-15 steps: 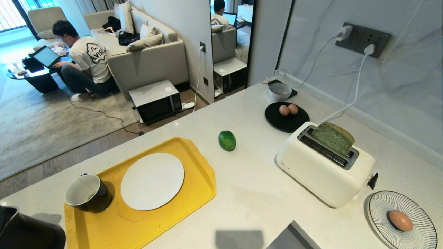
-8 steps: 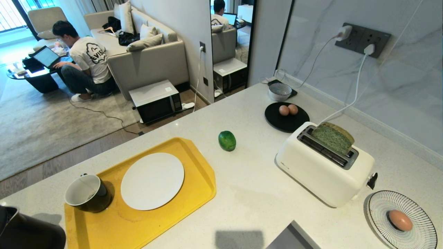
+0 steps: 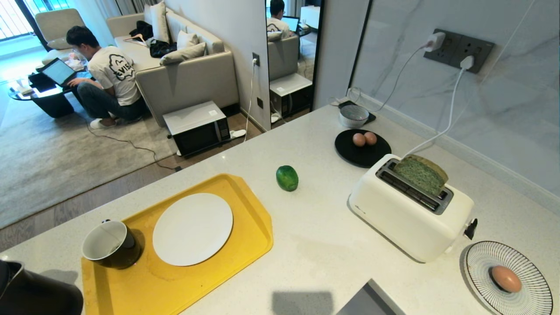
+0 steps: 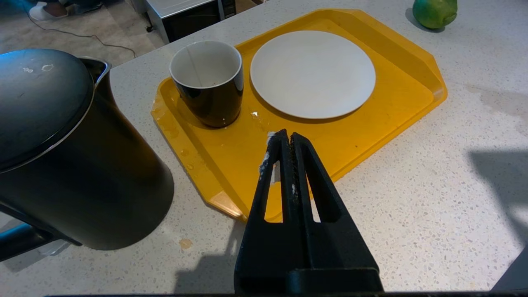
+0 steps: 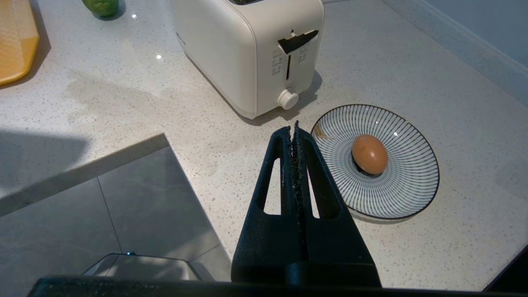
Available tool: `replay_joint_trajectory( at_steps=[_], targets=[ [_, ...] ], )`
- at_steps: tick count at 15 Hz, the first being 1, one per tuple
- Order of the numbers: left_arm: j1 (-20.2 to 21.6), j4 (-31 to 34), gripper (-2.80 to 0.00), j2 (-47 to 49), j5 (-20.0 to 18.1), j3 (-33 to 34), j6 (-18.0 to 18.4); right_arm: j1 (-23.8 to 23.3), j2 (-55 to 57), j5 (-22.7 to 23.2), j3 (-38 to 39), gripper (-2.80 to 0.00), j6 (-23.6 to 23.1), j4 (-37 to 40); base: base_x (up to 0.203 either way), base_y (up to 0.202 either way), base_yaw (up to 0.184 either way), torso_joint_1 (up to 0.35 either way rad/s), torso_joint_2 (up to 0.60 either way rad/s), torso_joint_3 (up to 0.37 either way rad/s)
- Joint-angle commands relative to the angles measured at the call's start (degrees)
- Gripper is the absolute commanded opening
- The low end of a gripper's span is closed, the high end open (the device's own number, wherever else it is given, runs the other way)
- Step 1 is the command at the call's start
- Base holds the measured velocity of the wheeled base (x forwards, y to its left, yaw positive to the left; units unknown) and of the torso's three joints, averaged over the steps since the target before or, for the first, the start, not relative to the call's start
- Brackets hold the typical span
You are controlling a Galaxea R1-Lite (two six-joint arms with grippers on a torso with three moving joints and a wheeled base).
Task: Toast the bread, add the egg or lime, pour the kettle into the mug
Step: Put the baked bread on a plate
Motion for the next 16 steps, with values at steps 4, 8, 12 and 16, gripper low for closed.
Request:
replay_joint_trajectory(
  at_steps=[4,8,12,16],
  targets=[
    [0.0,0.1,-2.80,0.0,0.0,0.0,0.0,0.0,0.1,0.0,0.0,-2.80,0.0,0.0,0.000,0.000,0.000,0.000,0.00,0.000],
    [0.0,0.0,-2.80,0.0,0.0,0.0,0.0,0.0,0.1,0.0,0.0,-2.80,0.0,0.0,0.000,0.000,0.000,0.000,0.00,0.000],
    [0.0,0.0,-2.80,0.0,0.0,0.0,0.0,0.0,0.1,0.0,0.0,-2.80,0.0,0.0,0.000,0.000,0.000,0.000,0.00,0.000],
    [0.0,0.0,-2.80,0.0,0.0,0.0,0.0,0.0,0.1,0.0,0.0,-2.80,0.0,0.0,0.000,0.000,0.000,0.000,0.00,0.000]
  ],
)
